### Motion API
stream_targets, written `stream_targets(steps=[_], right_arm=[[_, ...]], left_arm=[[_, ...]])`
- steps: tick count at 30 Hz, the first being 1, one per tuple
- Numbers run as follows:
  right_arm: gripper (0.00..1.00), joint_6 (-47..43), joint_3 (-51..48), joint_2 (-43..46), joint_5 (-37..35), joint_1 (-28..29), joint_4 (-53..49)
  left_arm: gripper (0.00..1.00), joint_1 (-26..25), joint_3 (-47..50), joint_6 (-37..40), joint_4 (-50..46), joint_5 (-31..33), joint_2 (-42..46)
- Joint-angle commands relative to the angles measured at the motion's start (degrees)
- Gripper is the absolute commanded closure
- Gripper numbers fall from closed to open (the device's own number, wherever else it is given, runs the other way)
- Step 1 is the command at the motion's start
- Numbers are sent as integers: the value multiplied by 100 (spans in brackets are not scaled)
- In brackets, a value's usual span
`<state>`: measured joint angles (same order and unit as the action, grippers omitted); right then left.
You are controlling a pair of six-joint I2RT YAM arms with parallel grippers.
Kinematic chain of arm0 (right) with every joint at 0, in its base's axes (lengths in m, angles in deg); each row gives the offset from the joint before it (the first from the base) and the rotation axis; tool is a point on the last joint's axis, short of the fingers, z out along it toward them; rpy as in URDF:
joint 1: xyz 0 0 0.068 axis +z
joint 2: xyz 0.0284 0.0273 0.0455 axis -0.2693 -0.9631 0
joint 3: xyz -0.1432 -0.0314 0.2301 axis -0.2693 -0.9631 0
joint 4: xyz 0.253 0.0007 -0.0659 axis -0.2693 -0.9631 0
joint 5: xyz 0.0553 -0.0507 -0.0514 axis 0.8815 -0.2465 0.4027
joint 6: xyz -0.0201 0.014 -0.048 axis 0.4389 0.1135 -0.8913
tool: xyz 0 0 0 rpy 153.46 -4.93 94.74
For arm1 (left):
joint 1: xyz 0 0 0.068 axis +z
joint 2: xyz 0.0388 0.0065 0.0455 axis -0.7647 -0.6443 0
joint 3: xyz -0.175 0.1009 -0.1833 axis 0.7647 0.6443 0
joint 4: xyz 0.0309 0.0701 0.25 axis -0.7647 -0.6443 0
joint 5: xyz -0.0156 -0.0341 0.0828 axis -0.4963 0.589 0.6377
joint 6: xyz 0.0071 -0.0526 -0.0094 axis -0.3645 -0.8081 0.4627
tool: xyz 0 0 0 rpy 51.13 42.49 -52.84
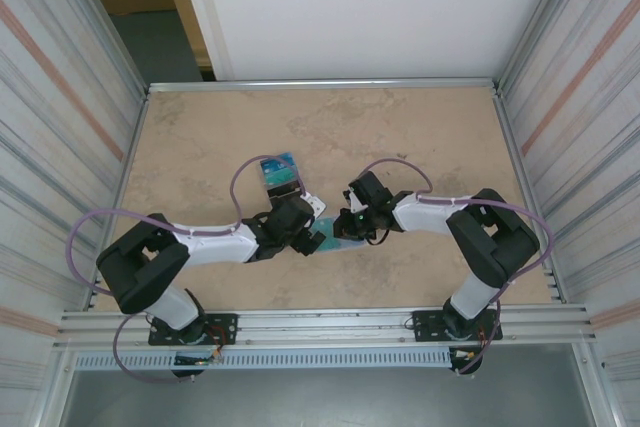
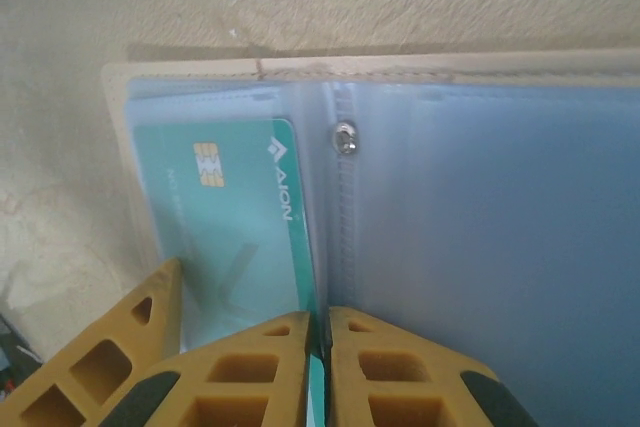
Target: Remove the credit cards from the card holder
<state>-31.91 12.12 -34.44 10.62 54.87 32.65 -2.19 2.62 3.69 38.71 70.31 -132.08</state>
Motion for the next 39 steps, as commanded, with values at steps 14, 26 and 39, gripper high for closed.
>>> stream_targets(steps=[14,26,39], right_arm=[[86,385,-213,-106,493,-35,685],[97,380,-435,220,431,-243,626],[100,290,-442,359,416,-300,486]], left_arm=[[1,13,93,-104,-336,-64,106],[1,8,137,-106,-479,105,262],[1,9,103,-99,-586,195,362]])
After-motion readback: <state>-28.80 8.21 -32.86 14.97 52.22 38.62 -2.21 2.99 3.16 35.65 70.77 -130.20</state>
